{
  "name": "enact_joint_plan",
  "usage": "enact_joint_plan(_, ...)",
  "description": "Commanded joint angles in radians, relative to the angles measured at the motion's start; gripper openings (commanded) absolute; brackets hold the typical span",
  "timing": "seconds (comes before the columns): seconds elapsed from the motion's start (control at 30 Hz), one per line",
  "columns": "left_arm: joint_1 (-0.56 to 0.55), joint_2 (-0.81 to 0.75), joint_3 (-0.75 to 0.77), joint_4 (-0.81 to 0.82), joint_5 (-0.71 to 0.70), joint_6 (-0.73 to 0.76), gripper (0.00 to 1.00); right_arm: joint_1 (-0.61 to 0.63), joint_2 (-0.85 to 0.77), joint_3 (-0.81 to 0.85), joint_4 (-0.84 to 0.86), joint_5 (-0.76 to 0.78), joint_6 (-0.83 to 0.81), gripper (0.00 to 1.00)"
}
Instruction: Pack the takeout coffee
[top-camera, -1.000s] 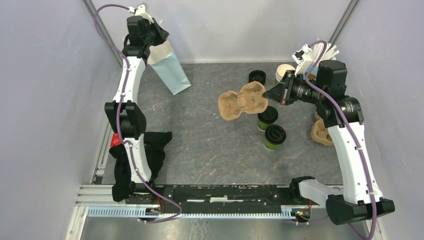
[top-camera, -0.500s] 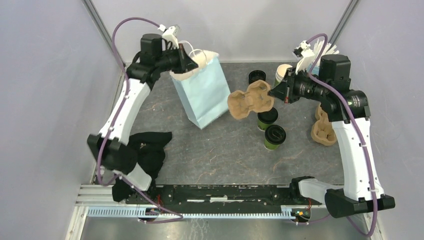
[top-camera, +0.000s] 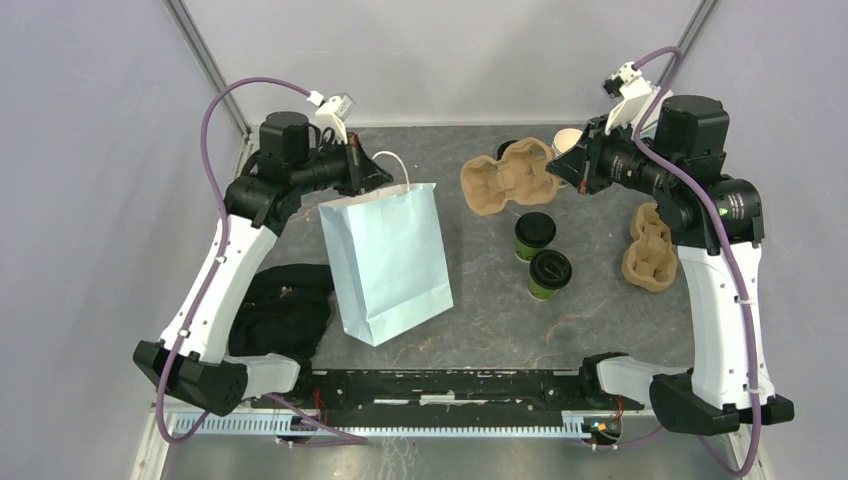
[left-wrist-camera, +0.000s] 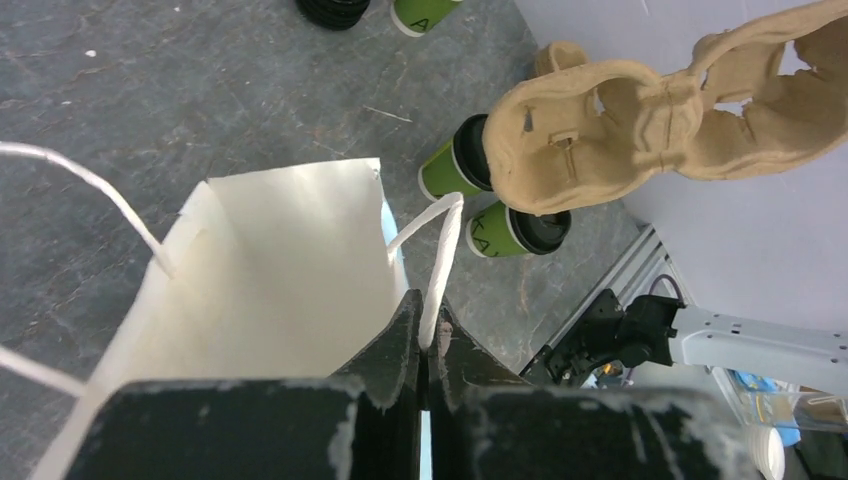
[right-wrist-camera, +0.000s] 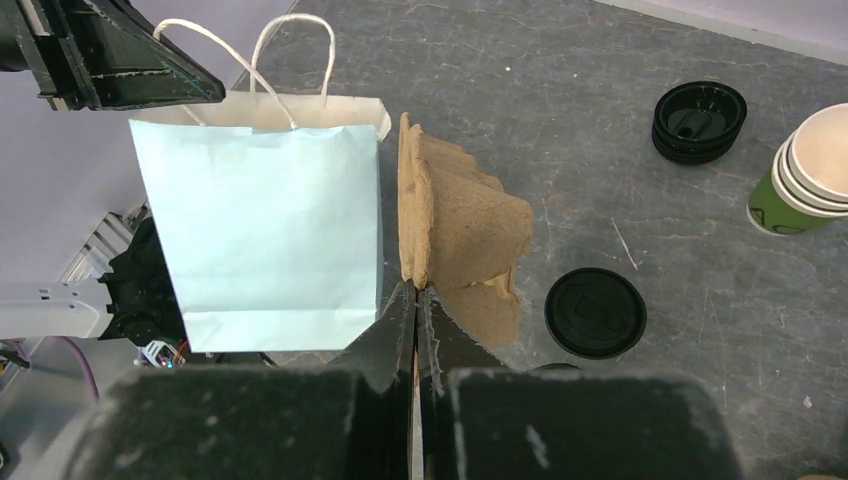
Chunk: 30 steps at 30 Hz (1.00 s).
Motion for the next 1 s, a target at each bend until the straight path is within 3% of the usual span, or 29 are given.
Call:
enact_joint_plan(0.0,-0.027,0.024,0.071,0.096,0.058,-0.073,0.02,0.004,-0.019,0.012,0.026,-0.004,0.005,0.0)
enact_joint_plan(0.23,-0.077,0.091,0.143,0.093,0.144,0.046,0.02,0.004,-0.051,-0.037,0.049,0.024,0.043,0.0)
enact_joint_plan(0.47,-0.138,0.05,-0.055,0.063,0.155,0.14,0.02,0.004,-0.04,-0.021,0.08,0.106,0.127,0.0)
enact_joint_plan(0.53,-0.14,0.042,-0.08,0.028,0.121,0.136,0.15,0.004,-0.032,-0.014,0.07,0.133,0.117,0.0)
enact_joint_plan(0.6,-0.14,0.042,-0.069,-0.01,0.101,0.089,0.42,0.004,-0.021,0.004,0.05,0.154,0.102,0.0)
enact_joint_plan(0.63,-0.14,0.036,-0.058,-0.02,0.085,0.04,0.54,0.004,-0.023,0.004,0.045,0.17,0.088,0.0)
enact_joint_plan(0.73,-0.14,-0.009,-0.011,-0.026,0.014,-0.159,0.78,0.004,-0.028,0.001,0.042,0.224,0.06,0.0)
enact_joint_plan(0.8,-0.141,-0.034,0.053,-0.079,-0.041,-0.296,0.86,0.004,-0.029,-0.006,0.047,0.238,0.052,0.0)
enact_joint_plan(0.97,-0.14,-0.066,0.114,-0.424,-0.281,-0.585,0.86,0.003,-0.026,-0.016,0.084,0.242,0.041,0.0)
